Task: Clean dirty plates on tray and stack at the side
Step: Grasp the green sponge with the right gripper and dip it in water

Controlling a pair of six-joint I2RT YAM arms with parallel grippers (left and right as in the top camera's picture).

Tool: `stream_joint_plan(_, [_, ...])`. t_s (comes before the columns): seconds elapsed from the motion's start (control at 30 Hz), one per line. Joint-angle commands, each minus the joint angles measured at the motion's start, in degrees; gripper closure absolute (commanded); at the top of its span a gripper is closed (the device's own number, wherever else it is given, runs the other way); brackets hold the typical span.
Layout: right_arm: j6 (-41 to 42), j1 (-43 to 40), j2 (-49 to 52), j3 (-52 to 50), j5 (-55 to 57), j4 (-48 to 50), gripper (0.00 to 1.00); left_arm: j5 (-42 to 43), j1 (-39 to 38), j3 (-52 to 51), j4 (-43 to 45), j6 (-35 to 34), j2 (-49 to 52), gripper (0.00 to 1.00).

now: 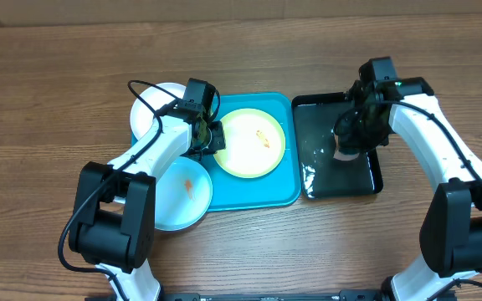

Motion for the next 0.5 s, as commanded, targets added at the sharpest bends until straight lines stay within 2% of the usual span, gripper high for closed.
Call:
stream_joint_plan(0.0, [0.7,0.1,-0.1,2.5,0.1,-0.5,0.96,0.2,0.0,-0.5,0.2,1.3,0.6,0.96])
stream_joint_plan(0.47, [0.5,0.1,-0.1,3.4,0.5,-1.9,0.96,0.2,-0.8,-0.5,0.5,1.3,0.6,0.96])
